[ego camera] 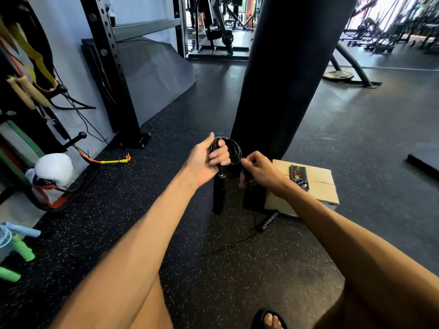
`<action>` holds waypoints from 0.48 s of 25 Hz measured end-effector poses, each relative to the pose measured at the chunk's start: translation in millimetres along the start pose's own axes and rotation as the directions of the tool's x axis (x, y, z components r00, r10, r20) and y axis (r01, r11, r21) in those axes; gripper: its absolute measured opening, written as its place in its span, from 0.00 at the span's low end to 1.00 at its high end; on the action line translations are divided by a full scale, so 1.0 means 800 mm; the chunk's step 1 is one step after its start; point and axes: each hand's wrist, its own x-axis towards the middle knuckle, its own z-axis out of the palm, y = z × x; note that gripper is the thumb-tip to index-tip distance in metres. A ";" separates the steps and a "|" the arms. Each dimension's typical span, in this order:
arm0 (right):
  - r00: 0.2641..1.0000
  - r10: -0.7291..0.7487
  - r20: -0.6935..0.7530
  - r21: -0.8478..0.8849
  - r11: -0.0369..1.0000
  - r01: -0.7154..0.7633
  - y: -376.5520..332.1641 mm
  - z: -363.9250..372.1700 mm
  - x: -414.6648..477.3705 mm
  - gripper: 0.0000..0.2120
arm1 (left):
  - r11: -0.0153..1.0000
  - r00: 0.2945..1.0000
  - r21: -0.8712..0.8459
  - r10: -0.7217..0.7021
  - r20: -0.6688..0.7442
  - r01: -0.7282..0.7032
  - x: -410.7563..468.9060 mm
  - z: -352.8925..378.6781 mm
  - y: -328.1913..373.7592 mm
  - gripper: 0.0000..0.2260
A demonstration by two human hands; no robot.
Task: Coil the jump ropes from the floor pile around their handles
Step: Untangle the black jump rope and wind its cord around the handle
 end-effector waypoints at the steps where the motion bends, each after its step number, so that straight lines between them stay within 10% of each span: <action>1: 0.997 0.052 0.059 -0.015 0.999 -0.051 0.003 0.001 -0.005 0.08 | 0.996 0.997 -0.058 0.062 -0.047 -0.065 0.002 -0.001 0.003 0.20; 6: 0.943 0.200 0.265 -0.303 0.946 -0.116 0.017 0.008 -0.011 0.11 | 0.946 0.887 0.026 0.311 -0.340 -0.322 0.013 -0.009 0.011 0.18; 12: 0.958 0.139 0.250 -0.329 0.943 -0.051 0.021 0.012 -0.006 0.06 | 0.640 0.682 0.732 0.644 -0.345 -0.233 0.015 -0.018 0.001 0.14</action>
